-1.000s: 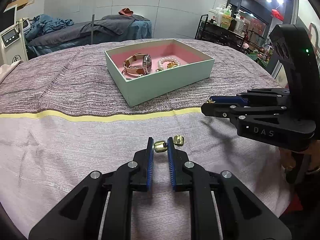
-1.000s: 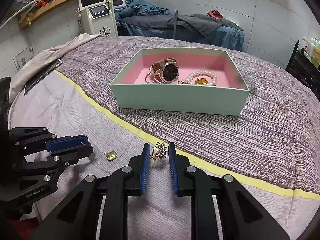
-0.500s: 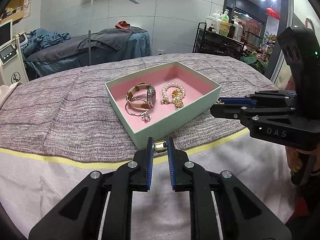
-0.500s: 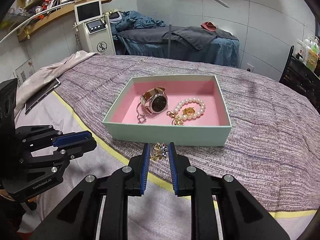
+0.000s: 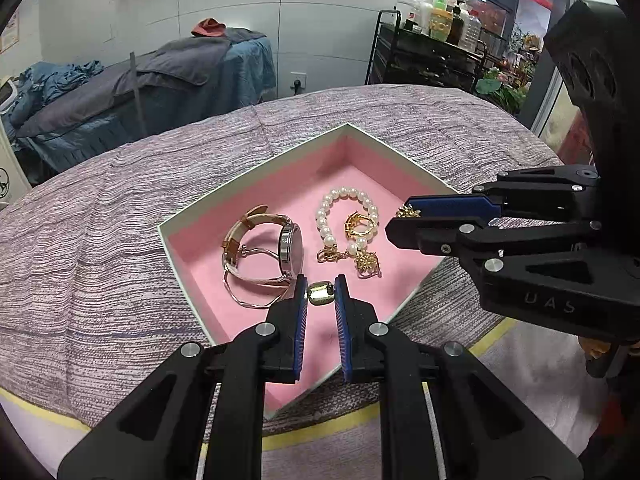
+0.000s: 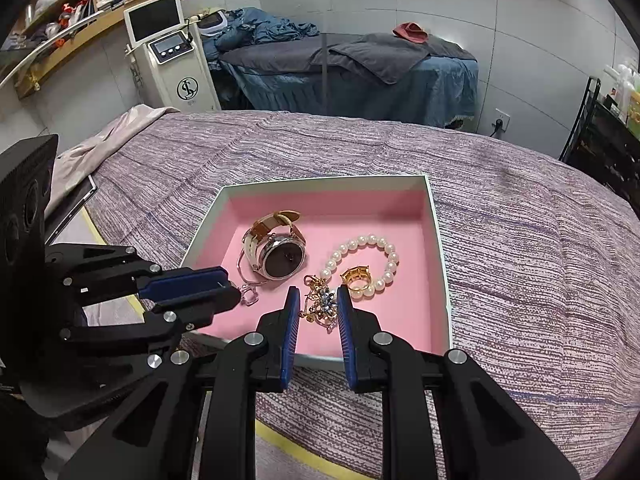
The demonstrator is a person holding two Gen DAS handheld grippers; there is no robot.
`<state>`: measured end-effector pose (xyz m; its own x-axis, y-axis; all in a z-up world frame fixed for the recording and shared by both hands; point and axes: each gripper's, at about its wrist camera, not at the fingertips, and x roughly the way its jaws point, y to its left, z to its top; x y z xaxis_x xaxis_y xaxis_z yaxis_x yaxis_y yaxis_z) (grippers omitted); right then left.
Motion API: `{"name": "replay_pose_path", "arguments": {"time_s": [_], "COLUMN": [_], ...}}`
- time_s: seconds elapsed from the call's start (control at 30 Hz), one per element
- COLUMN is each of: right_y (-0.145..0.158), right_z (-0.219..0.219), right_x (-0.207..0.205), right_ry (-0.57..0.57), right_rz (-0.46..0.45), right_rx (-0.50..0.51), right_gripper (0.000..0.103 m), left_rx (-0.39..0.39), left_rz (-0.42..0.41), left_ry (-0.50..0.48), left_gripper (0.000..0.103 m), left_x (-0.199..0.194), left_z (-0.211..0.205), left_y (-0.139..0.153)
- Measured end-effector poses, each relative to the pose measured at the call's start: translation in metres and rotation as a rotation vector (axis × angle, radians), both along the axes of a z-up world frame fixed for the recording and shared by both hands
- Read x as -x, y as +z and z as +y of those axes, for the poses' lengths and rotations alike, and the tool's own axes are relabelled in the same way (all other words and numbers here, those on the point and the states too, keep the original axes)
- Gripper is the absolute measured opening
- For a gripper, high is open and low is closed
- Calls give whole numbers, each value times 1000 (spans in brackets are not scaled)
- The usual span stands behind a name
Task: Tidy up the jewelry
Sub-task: 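Carry the gold charm and flower brooch with both grippers over the box, then open both grippers to drop the charm and brooch into the box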
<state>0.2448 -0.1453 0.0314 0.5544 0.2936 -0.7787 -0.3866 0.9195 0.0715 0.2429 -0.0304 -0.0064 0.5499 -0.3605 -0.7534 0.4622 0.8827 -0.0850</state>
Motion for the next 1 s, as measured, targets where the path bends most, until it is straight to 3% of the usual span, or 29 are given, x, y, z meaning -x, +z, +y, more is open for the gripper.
{"name": "replay_pose_path", "arguments": {"time_s": [0.2,0.4,0.7,0.87,0.97,1.0], "right_y": [-12,-27,-35,-26,-16,-13], "right_z": [5,5,7,6,2,0], "right_x": [-17,-27,-31,-26,-22,-22], "right_ry": [-1,-15,-12,-14,-19,-25], "right_rz": [34,68,69,22,-10,-19], "right_rx": [53,70,92,88,64,57], "right_gripper": [18,18,19,19,29,30], "left_rx": [-13,-10,-38,-41,-36,-41], "left_rz": [82,110,96,69,43,32], "left_ry": [-12,0,6,-2,-9,-1], "left_gripper": [14,14,14,14,16,22], "left_x": [-19,-28,-28,-21,-14,-13], "left_z": [-8,-9,-13,-12,-10,-9], "left_y": [-15,-23,-25,-20,-13,-11]}}
